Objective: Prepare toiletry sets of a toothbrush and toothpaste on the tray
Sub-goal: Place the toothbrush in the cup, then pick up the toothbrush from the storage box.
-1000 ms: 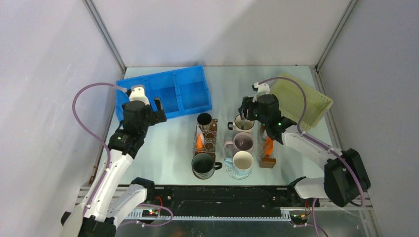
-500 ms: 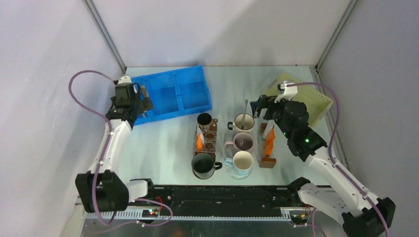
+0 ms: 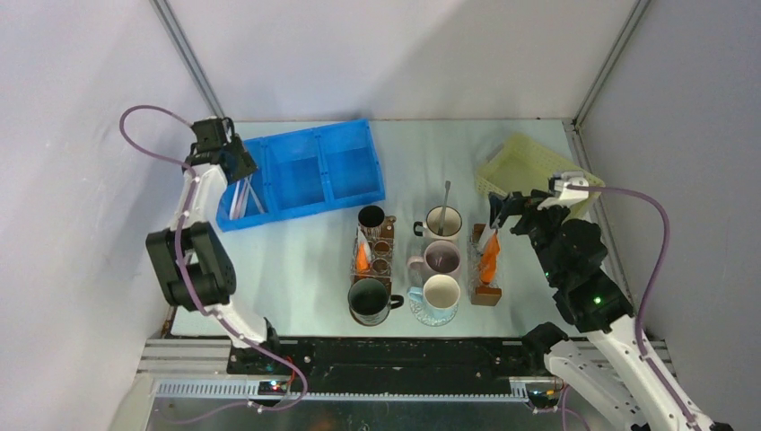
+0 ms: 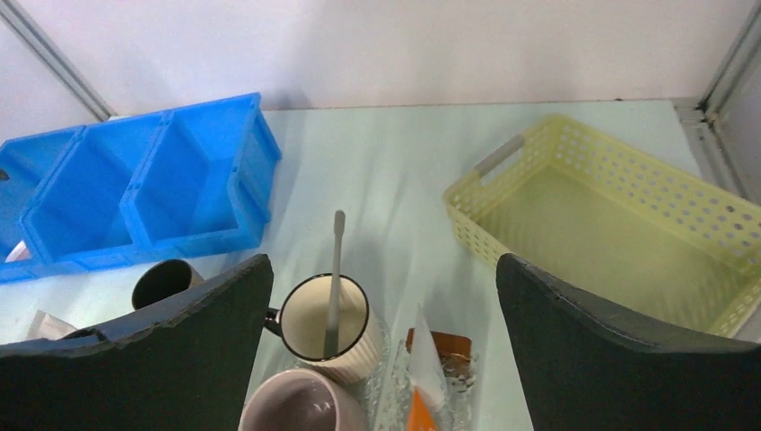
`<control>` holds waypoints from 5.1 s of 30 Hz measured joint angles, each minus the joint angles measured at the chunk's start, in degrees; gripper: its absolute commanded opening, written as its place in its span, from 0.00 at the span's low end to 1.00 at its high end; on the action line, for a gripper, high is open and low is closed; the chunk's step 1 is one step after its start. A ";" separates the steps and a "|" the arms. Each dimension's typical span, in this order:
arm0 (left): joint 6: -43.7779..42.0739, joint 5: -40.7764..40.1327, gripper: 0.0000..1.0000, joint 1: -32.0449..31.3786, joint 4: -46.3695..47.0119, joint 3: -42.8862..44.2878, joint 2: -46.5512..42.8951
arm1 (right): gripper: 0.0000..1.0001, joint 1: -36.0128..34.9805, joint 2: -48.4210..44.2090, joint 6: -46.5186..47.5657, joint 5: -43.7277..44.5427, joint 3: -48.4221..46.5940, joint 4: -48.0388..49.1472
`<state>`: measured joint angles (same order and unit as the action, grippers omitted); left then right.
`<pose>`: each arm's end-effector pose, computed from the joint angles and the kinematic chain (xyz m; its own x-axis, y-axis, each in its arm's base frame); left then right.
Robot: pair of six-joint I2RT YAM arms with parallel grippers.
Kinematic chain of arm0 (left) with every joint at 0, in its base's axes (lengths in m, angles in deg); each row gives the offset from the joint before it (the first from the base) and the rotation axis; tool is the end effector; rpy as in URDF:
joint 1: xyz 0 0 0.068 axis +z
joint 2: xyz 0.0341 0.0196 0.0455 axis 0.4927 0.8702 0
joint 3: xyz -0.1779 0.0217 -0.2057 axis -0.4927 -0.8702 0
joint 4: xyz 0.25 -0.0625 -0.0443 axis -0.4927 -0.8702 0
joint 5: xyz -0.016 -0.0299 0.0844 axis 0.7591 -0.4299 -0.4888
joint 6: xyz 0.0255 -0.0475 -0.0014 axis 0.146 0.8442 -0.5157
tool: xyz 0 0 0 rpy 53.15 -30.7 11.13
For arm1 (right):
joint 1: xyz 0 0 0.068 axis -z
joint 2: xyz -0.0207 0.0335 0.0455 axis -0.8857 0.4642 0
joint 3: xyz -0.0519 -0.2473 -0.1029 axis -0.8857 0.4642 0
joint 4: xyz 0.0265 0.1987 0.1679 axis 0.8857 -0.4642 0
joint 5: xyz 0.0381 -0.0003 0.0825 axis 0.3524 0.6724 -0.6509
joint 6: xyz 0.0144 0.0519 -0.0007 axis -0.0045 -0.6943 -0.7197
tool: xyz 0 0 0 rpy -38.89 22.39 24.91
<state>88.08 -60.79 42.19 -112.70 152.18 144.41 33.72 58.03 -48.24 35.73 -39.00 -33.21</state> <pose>0.3556 0.0844 0.2906 -0.5641 -0.4195 -0.7112 -0.4861 0.8650 -0.1247 0.1320 0.0600 0.3573 -0.0836 0.1785 -0.9804 -0.1856 0.9638 0.1913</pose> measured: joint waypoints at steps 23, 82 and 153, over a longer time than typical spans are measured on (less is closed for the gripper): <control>1.64 5.33 0.39 2.43 -6.56 14.40 27.74 | 0.99 0.04 -9.31 6.58 9.92 5.86 -1.44; 1.31 2.60 0.00 -30.80 15.43 -11.78 -35.58 | 0.99 -0.94 -20.68 7.37 4.79 6.80 -1.44; -18.38 -13.29 0.90 -81.92 41.70 -18.88 -24.79 | 0.00 -12.20 8.55 2.67 -19.54 -2.67 18.99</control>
<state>69.70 -74.08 -39.73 -71.00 133.29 119.63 21.52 66.58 -45.57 16.19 -41.66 -14.21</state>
